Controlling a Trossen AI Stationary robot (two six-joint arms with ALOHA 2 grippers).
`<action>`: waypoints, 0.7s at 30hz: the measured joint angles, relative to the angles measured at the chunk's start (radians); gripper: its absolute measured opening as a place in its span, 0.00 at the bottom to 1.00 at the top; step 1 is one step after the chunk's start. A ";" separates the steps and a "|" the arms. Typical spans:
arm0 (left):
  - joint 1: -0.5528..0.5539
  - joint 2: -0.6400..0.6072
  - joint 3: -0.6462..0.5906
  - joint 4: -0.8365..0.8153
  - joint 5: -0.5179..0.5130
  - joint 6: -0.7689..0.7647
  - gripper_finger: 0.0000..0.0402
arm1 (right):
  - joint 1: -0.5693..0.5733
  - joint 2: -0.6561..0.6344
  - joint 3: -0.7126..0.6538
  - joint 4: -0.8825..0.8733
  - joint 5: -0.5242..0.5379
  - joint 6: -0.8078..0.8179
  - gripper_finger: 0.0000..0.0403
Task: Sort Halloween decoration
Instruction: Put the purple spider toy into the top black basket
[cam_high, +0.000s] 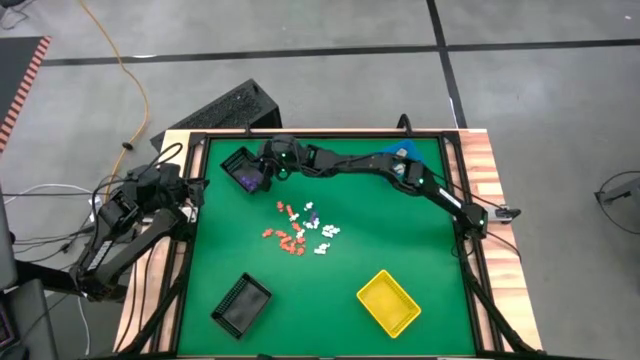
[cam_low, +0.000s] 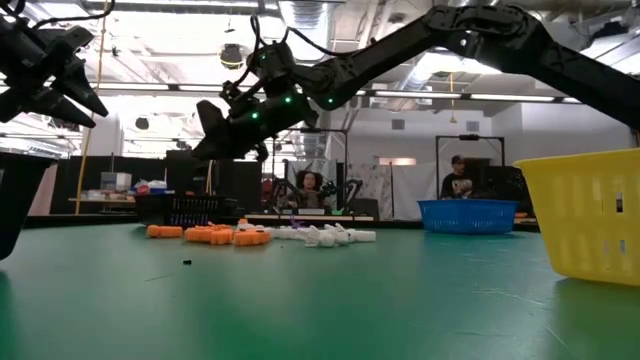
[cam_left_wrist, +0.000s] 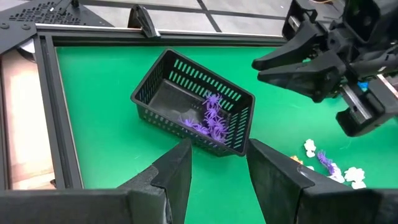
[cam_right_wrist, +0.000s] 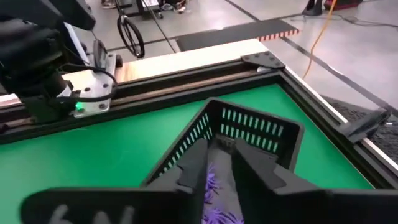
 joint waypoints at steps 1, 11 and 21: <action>0.000 0.000 0.000 0.001 0.000 0.000 0.36 | -0.001 0.000 0.000 -0.002 0.000 0.001 0.29; 0.000 0.000 0.000 0.000 0.002 0.001 0.36 | -0.020 -0.137 0.000 -0.320 -0.189 -0.008 0.41; 0.000 0.000 0.000 0.000 0.002 0.001 0.36 | 0.008 -0.465 0.001 -0.875 -0.166 -0.318 0.34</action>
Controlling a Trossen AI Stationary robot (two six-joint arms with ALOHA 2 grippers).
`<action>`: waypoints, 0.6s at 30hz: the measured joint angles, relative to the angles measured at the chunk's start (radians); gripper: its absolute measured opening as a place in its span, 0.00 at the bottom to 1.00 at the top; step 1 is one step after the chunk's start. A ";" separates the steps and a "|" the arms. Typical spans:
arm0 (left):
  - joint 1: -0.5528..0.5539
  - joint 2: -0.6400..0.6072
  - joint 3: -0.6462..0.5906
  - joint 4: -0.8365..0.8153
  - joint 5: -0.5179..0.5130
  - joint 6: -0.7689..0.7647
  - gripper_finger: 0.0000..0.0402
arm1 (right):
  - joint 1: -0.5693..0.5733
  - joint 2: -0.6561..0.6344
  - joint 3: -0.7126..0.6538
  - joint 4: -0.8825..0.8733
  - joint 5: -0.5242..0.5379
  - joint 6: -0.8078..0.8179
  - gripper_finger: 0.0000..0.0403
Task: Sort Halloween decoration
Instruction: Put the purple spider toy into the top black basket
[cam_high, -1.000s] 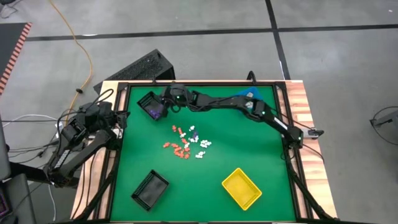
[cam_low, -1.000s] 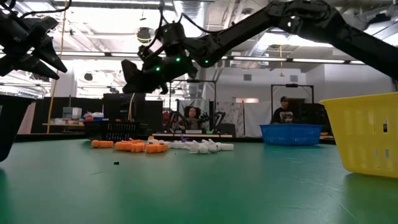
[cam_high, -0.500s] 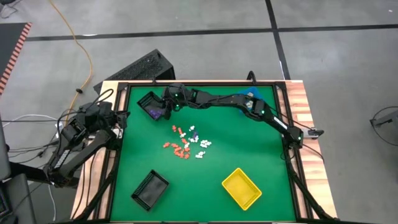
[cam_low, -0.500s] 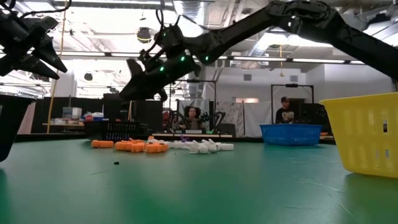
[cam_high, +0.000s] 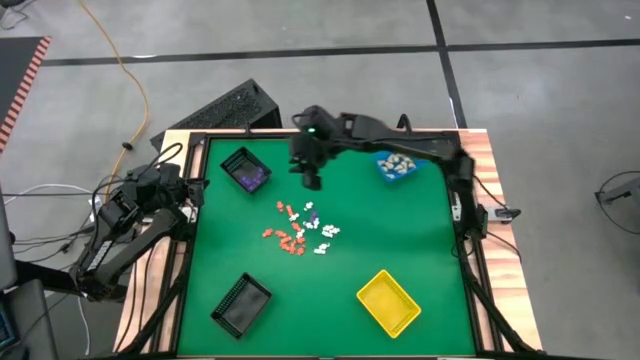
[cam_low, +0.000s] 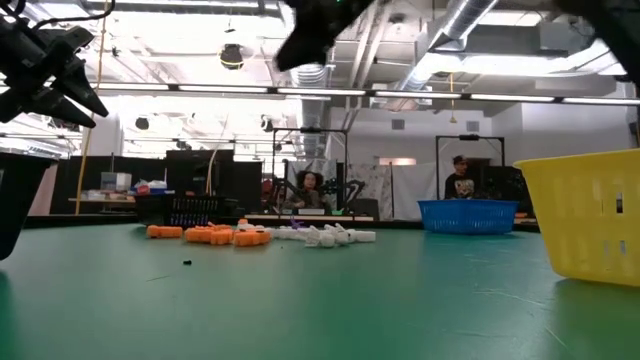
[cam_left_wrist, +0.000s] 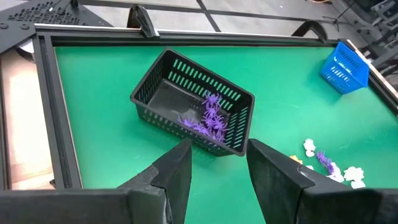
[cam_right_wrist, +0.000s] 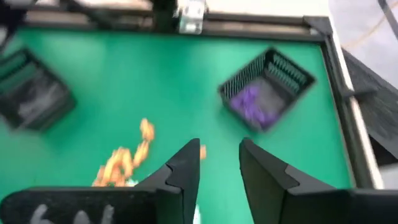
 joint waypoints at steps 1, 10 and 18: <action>0.000 0.000 0.000 0.000 0.000 0.000 0.36 | 0.003 -0.034 -0.008 -0.051 0.021 -0.011 0.33; 0.000 0.000 0.000 0.000 0.000 0.000 0.36 | 0.067 -0.338 -0.569 0.138 0.048 0.121 0.28; 0.000 0.000 0.000 0.000 0.000 -0.003 0.36 | 0.175 -0.352 -0.936 0.718 0.089 0.187 0.28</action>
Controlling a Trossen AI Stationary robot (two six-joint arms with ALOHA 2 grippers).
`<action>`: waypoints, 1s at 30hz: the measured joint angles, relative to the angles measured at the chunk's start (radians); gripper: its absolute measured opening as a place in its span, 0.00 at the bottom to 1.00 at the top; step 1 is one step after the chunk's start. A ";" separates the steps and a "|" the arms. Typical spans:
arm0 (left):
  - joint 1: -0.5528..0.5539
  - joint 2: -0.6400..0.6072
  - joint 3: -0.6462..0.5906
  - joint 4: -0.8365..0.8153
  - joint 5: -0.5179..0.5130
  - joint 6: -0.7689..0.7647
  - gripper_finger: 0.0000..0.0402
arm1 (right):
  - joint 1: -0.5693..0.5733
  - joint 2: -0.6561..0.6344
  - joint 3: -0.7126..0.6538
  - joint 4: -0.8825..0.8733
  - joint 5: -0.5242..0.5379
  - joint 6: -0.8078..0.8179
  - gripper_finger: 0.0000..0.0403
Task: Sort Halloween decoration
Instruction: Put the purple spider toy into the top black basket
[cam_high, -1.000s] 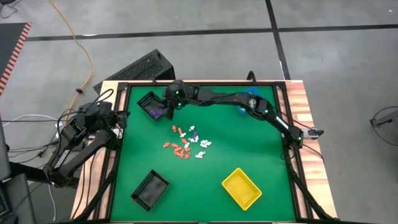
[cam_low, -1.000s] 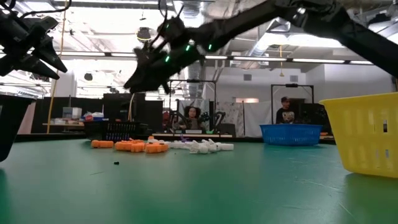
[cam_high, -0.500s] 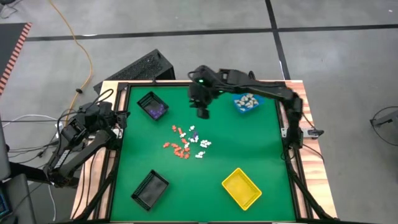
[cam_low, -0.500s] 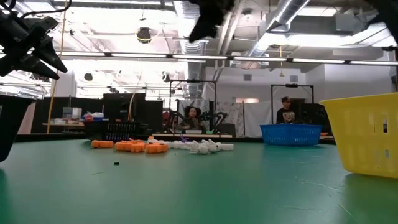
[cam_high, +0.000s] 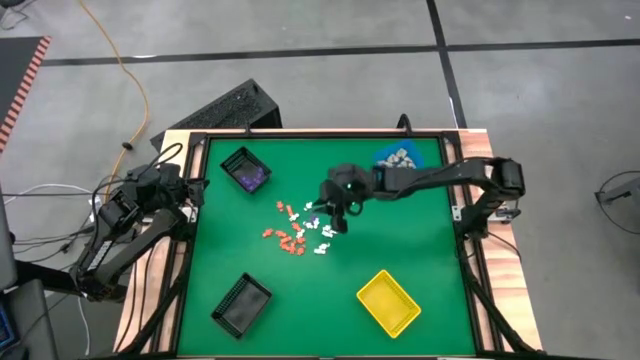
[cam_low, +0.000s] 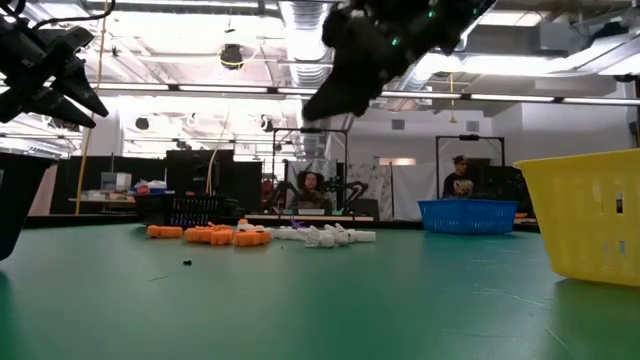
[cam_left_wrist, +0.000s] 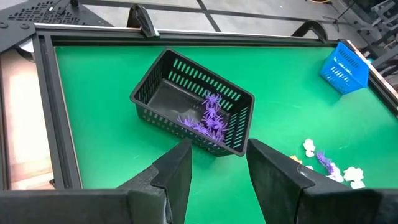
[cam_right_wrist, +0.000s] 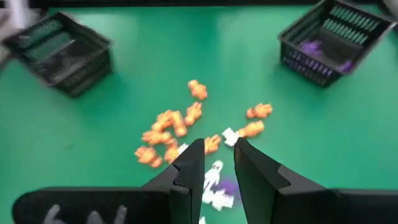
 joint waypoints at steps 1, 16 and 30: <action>0.000 0.000 0.000 0.000 0.000 -0.001 0.36 | 0.010 0.014 -0.010 0.020 0.030 0.000 0.28; 0.000 0.000 0.000 0.000 0.002 -0.013 0.36 | 0.049 0.262 -0.013 0.135 0.138 -0.038 0.60; 0.000 0.000 0.000 -0.002 -0.008 -0.016 0.36 | 0.000 0.306 -0.011 0.170 0.129 -0.028 0.52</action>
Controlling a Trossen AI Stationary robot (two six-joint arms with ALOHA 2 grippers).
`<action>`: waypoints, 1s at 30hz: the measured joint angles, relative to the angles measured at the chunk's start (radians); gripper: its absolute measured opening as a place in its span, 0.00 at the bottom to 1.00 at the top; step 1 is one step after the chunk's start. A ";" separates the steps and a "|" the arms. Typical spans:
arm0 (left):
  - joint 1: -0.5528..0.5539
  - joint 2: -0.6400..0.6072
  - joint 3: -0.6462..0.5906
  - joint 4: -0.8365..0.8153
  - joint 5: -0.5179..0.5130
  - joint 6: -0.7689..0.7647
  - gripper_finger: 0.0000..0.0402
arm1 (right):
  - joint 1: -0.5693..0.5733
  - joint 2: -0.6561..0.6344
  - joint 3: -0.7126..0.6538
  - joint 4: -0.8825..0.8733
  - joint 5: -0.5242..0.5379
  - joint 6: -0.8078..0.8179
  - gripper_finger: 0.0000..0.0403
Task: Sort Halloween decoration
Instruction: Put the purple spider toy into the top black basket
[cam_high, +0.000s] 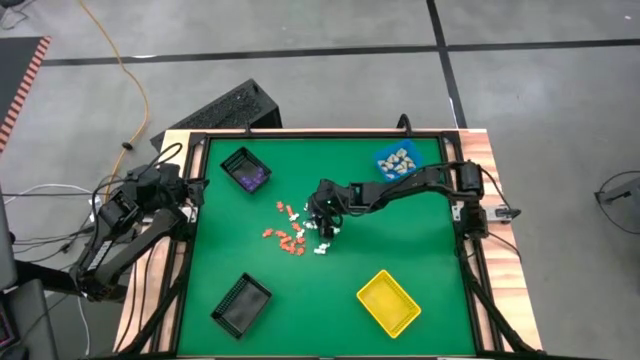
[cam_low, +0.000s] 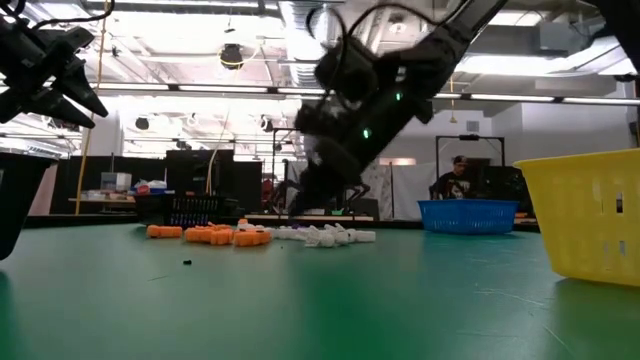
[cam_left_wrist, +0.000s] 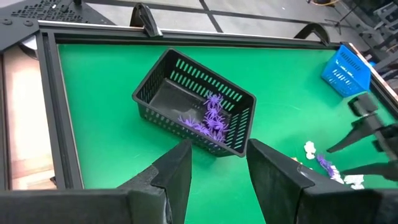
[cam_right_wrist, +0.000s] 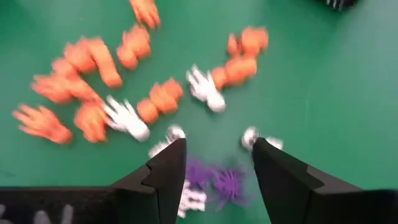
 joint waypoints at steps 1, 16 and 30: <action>0.000 0.000 0.000 0.000 0.000 0.000 0.36 | 0.000 0.010 -0.002 -0.009 -0.012 0.006 0.52; 0.000 0.000 0.000 -0.013 -0.020 -0.019 0.36 | -0.002 0.044 -0.001 -0.008 0.004 0.019 0.22; 0.000 0.000 0.000 -0.014 -0.021 -0.022 0.36 | 0.002 0.005 -0.002 -0.022 0.007 0.024 0.04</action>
